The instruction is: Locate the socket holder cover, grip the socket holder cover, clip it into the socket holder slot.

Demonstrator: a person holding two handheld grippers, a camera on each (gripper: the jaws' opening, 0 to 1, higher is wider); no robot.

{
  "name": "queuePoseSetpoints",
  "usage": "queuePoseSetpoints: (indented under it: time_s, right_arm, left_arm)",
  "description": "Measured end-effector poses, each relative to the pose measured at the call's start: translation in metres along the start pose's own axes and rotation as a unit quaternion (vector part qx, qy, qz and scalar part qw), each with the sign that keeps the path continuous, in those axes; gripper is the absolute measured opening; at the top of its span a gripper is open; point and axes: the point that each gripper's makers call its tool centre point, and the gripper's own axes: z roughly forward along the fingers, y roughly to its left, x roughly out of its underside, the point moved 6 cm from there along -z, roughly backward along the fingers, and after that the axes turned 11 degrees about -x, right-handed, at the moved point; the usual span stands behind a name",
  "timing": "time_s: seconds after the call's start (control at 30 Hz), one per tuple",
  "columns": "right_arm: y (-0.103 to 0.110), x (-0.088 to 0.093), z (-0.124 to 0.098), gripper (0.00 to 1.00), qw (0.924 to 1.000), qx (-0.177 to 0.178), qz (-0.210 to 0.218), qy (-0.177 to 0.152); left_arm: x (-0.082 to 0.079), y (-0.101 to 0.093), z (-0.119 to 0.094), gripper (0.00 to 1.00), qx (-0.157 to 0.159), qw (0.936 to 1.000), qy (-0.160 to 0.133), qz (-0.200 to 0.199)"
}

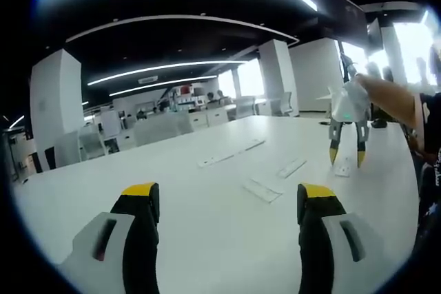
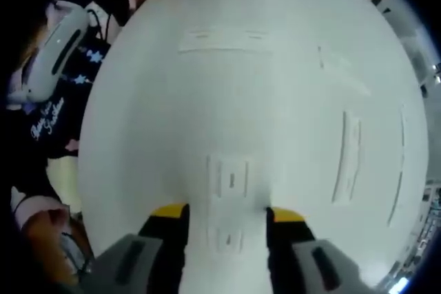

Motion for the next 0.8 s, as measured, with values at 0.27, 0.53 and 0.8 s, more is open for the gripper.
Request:
queuePoseSetpoints:
  time_s: [0.27,0.53,0.8]
  right_arm:
    - [-0.0006,0.0009,-0.0001,0.44,1.0000,0.000,0.003,0.001]
    - [-0.0039,0.0026,-0.0008,0.40,1.0000,0.000,0.004,-0.002]
    - [-0.0054,0.0037,-0.0011,0.39,1.0000,-0.001,0.003,-0.001]
  left_arm:
    - [-0.0007,-0.0014,0.0002,0.81,0.002,1.0000,-0.002,0.000]
    - [-0.0015,-0.0024,0.0010,0.81,0.003,1.0000,-0.003,0.000]
    - [-0.0011,-0.0031,0.0024,0.81,0.003,1.0000,-0.002,0.001]
